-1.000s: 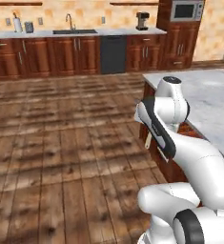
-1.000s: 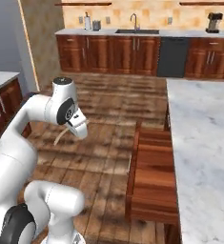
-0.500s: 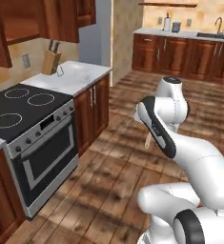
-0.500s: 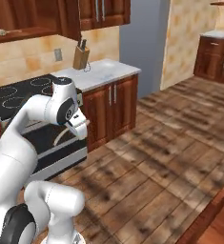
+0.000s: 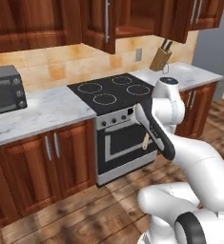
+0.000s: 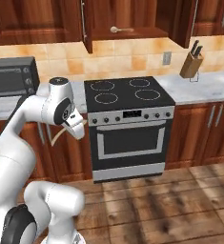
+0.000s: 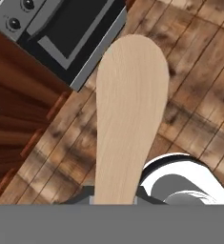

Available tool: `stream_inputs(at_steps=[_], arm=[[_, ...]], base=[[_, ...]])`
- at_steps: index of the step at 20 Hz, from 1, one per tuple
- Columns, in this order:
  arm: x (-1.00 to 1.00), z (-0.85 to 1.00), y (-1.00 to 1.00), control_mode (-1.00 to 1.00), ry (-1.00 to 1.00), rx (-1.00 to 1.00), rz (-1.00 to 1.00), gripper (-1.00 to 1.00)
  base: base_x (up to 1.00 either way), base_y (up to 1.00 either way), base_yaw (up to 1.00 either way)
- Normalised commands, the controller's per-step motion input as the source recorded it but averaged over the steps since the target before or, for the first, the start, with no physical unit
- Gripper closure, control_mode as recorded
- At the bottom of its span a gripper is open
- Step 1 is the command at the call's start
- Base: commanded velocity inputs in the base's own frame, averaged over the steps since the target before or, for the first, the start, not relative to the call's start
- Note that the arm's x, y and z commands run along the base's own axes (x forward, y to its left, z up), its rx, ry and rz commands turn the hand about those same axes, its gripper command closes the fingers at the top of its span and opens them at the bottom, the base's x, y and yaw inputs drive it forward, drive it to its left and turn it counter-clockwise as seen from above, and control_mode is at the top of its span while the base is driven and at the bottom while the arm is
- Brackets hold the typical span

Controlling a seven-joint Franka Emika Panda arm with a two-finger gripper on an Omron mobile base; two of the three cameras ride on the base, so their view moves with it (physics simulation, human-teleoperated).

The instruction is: Organize the utensils by type. Pick up the wooden spoons from the counter and place them in the open cabinet. Then pick up the metallic utensils from the counter and place them in the open drawer.

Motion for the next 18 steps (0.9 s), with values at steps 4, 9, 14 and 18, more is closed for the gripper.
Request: stream_inputs(at_steps=[4, 9, 14, 18], arm=[[0.0, 0.0, 0.0, 1.0, 0.0, 0.0, 0.0, 1.0], [0.0, 0.0, 0.0, 1.0, 0.0, 0.0, 0.0, 1.0], [0.0, 0.0, 0.0, 1.0, 0.0, 0.0, 0.0, 1.0], [0.0, 0.0, 0.0, 1.0, 0.0, 0.0, 0.0, 1.0]], base=[[0.87, -0.28, 0.29], [0.79, -0.53, 0.08], [0.7, -0.6, 0.08], [0.61, -0.58, 0.17]])
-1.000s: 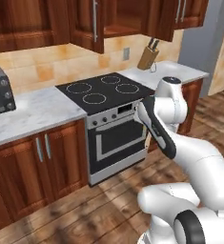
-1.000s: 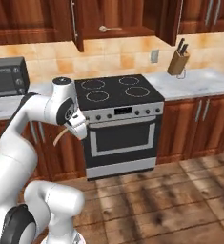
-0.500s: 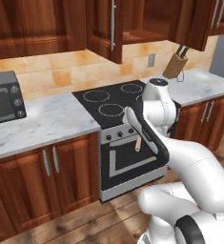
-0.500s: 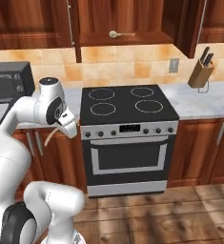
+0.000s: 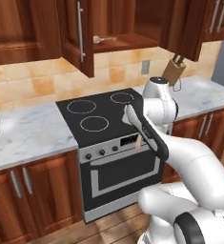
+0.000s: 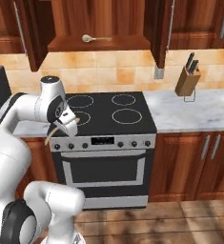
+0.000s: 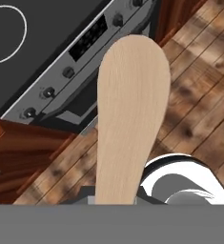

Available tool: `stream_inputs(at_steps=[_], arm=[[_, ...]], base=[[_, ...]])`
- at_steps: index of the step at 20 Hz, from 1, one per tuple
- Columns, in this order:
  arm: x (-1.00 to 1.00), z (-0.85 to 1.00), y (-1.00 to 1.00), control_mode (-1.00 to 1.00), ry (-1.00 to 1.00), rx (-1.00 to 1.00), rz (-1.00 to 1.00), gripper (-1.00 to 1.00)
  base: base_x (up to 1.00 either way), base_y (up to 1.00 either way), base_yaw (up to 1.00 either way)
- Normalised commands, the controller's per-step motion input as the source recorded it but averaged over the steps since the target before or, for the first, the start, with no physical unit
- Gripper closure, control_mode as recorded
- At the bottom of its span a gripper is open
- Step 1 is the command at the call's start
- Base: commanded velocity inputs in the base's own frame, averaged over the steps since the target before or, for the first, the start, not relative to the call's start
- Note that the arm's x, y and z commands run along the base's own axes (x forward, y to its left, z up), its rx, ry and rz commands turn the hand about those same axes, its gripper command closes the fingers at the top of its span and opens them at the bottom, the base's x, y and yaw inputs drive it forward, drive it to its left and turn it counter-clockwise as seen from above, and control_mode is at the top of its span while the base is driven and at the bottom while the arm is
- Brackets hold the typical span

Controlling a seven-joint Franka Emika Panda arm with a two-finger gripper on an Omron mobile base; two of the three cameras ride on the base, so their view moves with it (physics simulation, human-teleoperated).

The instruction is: Organize the utensils by type. Pick up the wooden spoons from the counter and place them in the open cabinet. Then pick up the metallic utensils from the counter and place them in the open drawer.

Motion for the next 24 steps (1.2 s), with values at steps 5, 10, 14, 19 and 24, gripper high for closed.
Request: stream_inputs(at_steps=[5, 10, 14, 19, 24], arm=[[0.0, 0.0, 0.0, 1.0, 0.0, 0.0, 0.0, 1.0], [0.0, 0.0, 0.0, 1.0, 0.0, 0.0, 0.0, 1.0], [0.0, 0.0, 0.0, 1.0, 0.0, 0.0, 0.0, 1.0], [0.0, 0.0, 0.0, 1.0, 0.0, 0.0, 0.0, 1.0], [0.0, 0.0, 0.0, 1.0, 0.0, 0.0, 0.0, 1.0]], base=[[0.62, -0.51, 0.22], [0.85, -0.33, 0.25], [0.91, -0.27, 0.22], [0.86, -0.24, 0.25], [0.69, -0.15, 0.28]])
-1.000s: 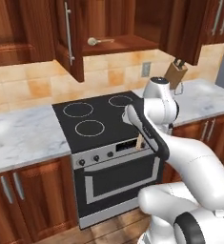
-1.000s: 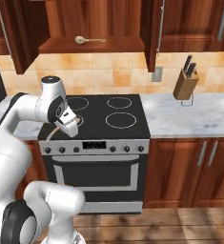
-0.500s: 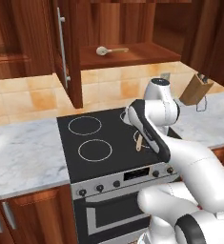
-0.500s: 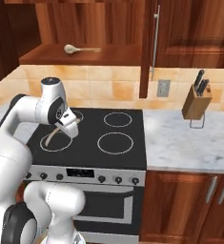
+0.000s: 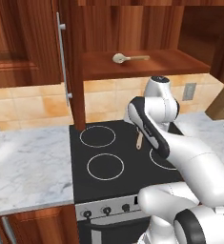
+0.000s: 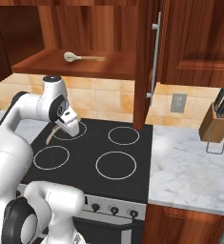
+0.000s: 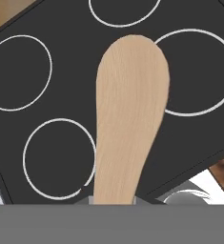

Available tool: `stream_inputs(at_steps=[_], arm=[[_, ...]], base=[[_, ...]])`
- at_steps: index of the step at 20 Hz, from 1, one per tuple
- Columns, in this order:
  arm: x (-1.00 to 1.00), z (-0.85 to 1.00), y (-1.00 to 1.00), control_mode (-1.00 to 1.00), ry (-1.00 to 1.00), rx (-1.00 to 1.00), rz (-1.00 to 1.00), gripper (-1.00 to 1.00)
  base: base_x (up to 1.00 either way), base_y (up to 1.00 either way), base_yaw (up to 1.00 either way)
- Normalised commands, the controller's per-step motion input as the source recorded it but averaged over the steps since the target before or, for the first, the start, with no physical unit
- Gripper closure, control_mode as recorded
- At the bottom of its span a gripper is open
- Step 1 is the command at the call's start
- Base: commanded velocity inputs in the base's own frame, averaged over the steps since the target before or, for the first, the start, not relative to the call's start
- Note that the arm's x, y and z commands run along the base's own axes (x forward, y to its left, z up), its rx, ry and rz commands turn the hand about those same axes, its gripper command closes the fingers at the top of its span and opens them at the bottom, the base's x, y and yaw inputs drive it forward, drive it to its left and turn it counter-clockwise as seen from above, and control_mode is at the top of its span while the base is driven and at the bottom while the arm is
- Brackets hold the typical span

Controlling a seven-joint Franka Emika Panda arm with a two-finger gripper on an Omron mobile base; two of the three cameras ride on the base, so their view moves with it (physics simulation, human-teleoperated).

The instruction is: Organize the utensils by type. Pick up the wooden spoons from the counter and place them in the open cabinet. Then pick up the metallic utensils from the counter and place them in the open drawer.

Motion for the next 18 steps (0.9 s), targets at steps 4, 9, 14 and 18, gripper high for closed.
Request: stream_inputs(at_steps=[4, 9, 14, 18], arm=[[0.0, 0.0, 0.0, 1.0, 0.0, 0.0, 0.0, 1.0], [0.0, 0.0, 0.0, 1.0, 0.0, 0.0, 0.0, 1.0], [0.0, 0.0, 0.0, 1.0, 0.0, 0.0, 0.0, 1.0], [0.0, 0.0, 0.0, 1.0, 0.0, 0.0, 0.0, 1.0]], base=[[0.28, -0.01, 0.12], [0.0, 0.0, 0.0], [0.0, 0.0, 0.0], [0.0, -0.02, 0.0]])
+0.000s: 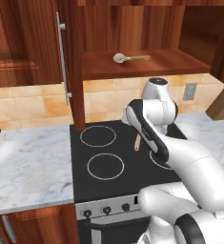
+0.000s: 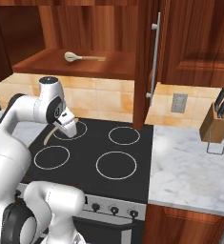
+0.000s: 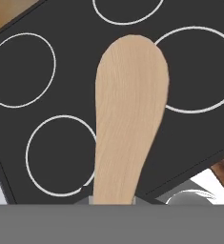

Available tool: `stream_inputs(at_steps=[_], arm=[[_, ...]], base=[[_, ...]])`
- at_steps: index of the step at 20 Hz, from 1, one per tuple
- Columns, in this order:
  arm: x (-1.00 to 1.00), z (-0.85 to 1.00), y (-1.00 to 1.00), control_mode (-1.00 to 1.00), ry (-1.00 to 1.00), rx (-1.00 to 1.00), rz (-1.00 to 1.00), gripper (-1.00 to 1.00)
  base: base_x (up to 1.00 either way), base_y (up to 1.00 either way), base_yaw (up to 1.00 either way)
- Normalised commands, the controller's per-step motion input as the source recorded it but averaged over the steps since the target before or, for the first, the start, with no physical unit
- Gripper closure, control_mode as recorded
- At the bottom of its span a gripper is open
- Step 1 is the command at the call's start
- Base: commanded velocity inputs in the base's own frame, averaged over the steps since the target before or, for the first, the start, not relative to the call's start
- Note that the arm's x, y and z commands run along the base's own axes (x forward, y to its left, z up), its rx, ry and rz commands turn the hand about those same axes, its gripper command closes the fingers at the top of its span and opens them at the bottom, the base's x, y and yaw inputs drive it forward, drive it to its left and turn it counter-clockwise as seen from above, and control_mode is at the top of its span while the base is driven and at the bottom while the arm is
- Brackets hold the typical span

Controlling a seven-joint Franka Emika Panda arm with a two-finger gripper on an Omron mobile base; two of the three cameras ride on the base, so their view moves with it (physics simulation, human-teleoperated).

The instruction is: Organize the utensils by type. Pick up the wooden spoons from the counter and place them in the open cabinet. Then pick up the metallic utensils from the counter and place them in the open drawer.

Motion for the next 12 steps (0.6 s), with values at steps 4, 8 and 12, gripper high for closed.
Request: stream_inputs(at_steps=[4, 8, 12], arm=[[-0.03, 0.19, -0.08, -1.0, -0.1, 0.0, 0.29, 1.0], [0.0, 0.49, -0.1, -1.0, -0.19, 0.0, 0.54, 1.0], [0.0, 0.63, -0.17, -1.0, -0.24, -0.06, 0.61, 1.0]], base=[[0.0, 0.0, 0.03], [0.0, 0.0, 0.0], [0.0, 0.0, 0.0]])
